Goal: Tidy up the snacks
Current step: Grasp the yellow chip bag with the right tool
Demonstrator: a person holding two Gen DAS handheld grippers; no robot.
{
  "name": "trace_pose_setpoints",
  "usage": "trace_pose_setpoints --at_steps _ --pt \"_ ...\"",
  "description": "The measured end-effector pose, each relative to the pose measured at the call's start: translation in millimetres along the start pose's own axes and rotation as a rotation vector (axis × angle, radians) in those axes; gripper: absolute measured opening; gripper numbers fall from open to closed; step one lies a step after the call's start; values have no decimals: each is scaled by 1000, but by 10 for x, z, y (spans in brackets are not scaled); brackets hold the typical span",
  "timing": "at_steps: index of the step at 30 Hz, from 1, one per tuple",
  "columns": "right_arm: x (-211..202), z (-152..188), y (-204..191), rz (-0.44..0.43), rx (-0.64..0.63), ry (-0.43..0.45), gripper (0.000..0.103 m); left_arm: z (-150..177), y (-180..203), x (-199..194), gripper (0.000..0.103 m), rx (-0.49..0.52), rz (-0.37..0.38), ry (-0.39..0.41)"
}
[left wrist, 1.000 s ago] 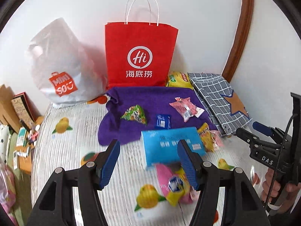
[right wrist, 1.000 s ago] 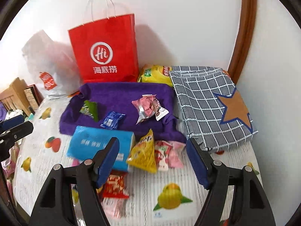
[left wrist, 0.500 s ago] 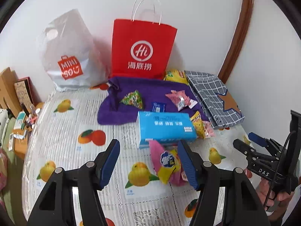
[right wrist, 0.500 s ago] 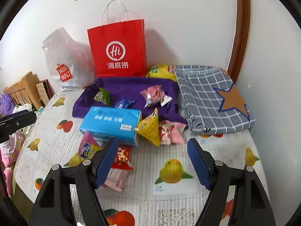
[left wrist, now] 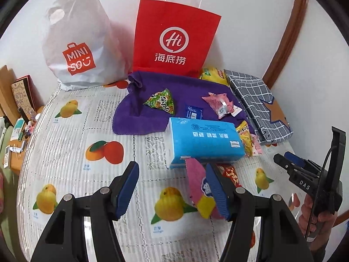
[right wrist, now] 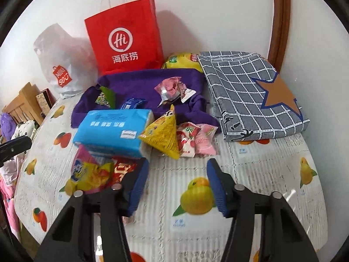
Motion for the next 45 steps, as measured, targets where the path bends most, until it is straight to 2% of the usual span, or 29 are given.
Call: trace_pose_setpoints --at_steps 5,18,24,31,33,35,45 --pt "164 -116 6 -22 16 -8 51 -63 -44 132 62 -15 16 -15" --pt "565 -397 -305 -57 -14 -1 51 -86 -154 343 62 -17 18 -49" --pt "857 -460 -239 -51 39 -53 51 -106 -157 399 62 -18 35 -54" --pt "1055 -337 -228 -34 36 -122 47 -104 -137 460 62 -18 55 -69" --pt "1063 -302 -238 -45 33 -133 36 -104 -125 461 62 -13 55 -70" --pt "1021 -284 -242 -47 26 -130 32 -102 -124 452 62 -11 56 -69" --pt "463 -15 -228 -85 2 -88 31 45 -149 325 62 -32 39 -70"
Point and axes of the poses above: each gripper's, at about its wrist camera, not at the fingertips, and x roughly the way its jaws point, y to its right, z to its underside, the point moved 10 cm from there along x, roughly the way its jaws point
